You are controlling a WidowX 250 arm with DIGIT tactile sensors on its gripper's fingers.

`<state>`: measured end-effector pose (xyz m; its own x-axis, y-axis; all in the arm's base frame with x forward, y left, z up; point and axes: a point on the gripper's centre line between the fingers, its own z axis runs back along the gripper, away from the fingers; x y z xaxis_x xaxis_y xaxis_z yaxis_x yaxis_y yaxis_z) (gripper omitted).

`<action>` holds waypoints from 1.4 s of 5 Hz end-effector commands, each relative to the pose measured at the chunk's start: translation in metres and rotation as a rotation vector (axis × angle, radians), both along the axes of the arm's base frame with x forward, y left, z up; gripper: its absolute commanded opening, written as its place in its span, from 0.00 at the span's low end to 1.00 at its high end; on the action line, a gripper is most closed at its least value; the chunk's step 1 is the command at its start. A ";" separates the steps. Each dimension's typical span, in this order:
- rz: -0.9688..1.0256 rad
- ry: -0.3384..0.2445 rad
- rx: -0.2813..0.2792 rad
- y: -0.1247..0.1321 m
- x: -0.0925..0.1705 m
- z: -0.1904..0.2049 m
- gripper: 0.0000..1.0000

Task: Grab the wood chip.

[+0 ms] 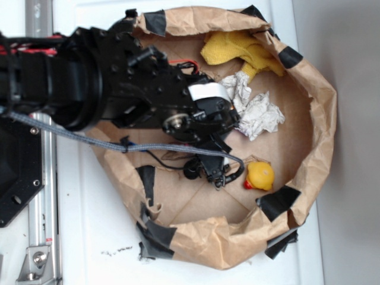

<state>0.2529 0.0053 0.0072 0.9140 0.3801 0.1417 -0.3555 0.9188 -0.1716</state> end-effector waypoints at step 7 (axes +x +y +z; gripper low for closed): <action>-0.275 0.119 0.166 0.005 0.023 0.137 0.00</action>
